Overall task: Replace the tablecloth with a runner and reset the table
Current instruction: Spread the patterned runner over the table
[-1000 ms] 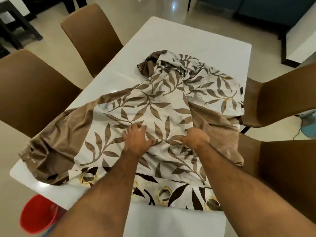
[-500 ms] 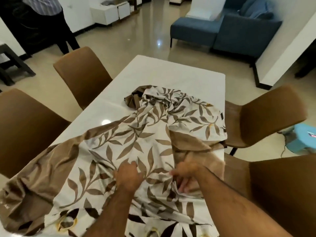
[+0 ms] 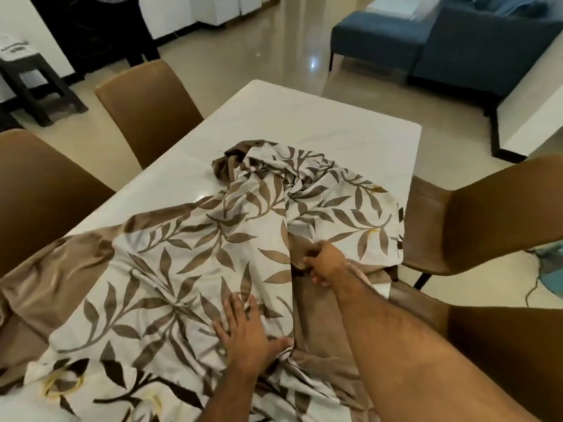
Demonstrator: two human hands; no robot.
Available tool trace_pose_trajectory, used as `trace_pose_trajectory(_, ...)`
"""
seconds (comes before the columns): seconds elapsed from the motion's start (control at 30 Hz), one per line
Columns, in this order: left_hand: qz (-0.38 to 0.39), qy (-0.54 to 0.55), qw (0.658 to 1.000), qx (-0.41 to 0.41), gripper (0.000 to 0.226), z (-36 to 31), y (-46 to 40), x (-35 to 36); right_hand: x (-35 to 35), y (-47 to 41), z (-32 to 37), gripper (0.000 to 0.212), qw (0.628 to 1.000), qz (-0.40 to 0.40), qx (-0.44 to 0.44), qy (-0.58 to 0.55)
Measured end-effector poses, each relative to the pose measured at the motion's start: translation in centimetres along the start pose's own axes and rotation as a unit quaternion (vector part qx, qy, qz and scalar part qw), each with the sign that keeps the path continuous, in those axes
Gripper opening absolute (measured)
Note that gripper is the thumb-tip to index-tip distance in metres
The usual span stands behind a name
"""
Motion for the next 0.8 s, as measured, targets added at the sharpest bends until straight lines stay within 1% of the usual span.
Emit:
trace_pose_trajectory(0.03, -0.002, -0.003, 1.0, -0.001, 0.134, -0.1, 0.0, 0.1, -0.2, -0.9, 0.1, 0.029, 0.999, -0.005, -0.024, 0.04)
trace_pose_trajectory(0.07, -0.008, -0.005, 1.0, 0.0, 0.135, -0.2, 0.0, 0.2, -1.1, -1.0, 0.4, 0.027, 0.998, -0.008, -0.035, 0.061)
trace_pose_trajectory(0.13, -0.014, -0.005, 1.0, 0.001, 0.138, 0.0, -0.1, -0.1, -3.8, -1.9, 1.2, 0.029, 0.996, -0.026, -0.06, 0.065)
trace_pose_trajectory(0.2, -0.007, -0.007, 1.0, -0.002, 0.138, 0.6, -0.4, -0.2, -7.1, -3.6, 2.0, 0.032, 0.994, -0.08, -0.058, 0.041)
trace_pose_trajectory(0.3, -0.002, -0.017, 1.0, -0.017, 0.134, 2.2, -0.5, -0.3, -12.6, -6.4, 3.4, 0.033, 0.979, -0.195, -0.063, 0.016)
trace_pose_trajectory(0.33, -0.006, -0.016, 1.0, -0.026, 0.132, 2.8, -0.5, -0.4, -14.3, -6.8, 4.1, 0.032, 0.974, -0.219, -0.058, 0.017)
trace_pose_trajectory(0.4, -0.012, -0.011, 0.999, -0.046, 0.131, 4.0, -0.2, -0.7, -16.5, -7.2, 5.3, 0.033, 0.97, -0.239, -0.043, 0.014)
trace_pose_trajectory(0.43, -0.009, -0.007, 0.998, -0.054, 0.133, 4.4, -0.1, -0.9, -16.0, -7.8, 5.0, 0.036, 0.974, -0.219, -0.031, 0.04)
trace_pose_trajectory(0.47, 0.001, -0.006, 0.998, -0.064, 0.134, 4.6, 0.0, -1.1, -15.1, -9.2, 4.1, 0.044, 0.98, -0.181, -0.03, 0.077)
trace_pose_trajectory(0.5, 0.014, -0.006, 0.997, -0.074, 0.134, 4.4, 0.1, -1.3, -13.3, -11.4, 2.3, 0.061, 0.984, -0.116, -0.017, 0.135)
trace_pose_trajectory(0.53, 0.023, -0.01, 0.996, -0.082, 0.13, 3.8, 0.2, -1.6, -11.1, -13.2, 0.5, 0.078, 0.979, -0.061, -0.004, 0.197)
trace_pose_trajectory(0.57, 0.022, -0.016, 0.996, -0.083, 0.121, 2.9, 0.4, -2.0, -9.0, -13.2, -0.9, 0.086, 0.969, -0.009, 0.012, 0.247)
trace_pose_trajectory(0.6, 0.001, -0.022, 0.997, -0.075, 0.107, 1.6, 0.7, -2.2, -7.5, -11.5, -1.4, 0.08, 0.963, 0.022, 0.003, 0.268)
trace_pose_trajectory(0.63, -0.044, -0.021, 0.997, -0.06, 0.089, 0.2, 1.4, -2.5, -6.8, -8.5, -1.3, 0.067, 0.962, 0.04, -0.02, 0.271)
trace_pose_trajectory(0.67, -0.104, -0.01, 0.994, -0.041, 0.071, -1.0, 2.1, -2.5, -6.9, -4.9, -0.8, 0.052, 0.965, 0.028, -0.036, 0.258)
trace_pose_trajectory(0.73, -0.216, 0.037, 0.976, 0.009, 0.039, -3.0, 4.2, -1.8, -6.5, -2.0, -1.2, 0.026, 0.974, -0.039, -0.04, 0.219)
trace_pose_trajectory(0.77, -0.241, 0.063, 0.968, 0.037, 0.031, -3.6, 5.4, -1.0, -6.4, -2.0, -1.8, 0.02, 0.977, -0.07, -0.04, 0.195)
trace_pose_trajectory(0.8, -0.239, 0.085, 0.966, 0.059, 0.029, -3.9, 6.8, 0.0, -6.9, -1.7, -2.1, 0.018, 0.977, -0.093, -0.033, 0.189)
Point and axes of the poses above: each hand's wrist, its own y-axis away from the middle knuckle, its own x-axis out of the palm, z = x × y, the point moved 2 cm from there along -y, towards the middle knuckle, and after that the axes turned 4 degrees about -z, right-handed, at the moved point
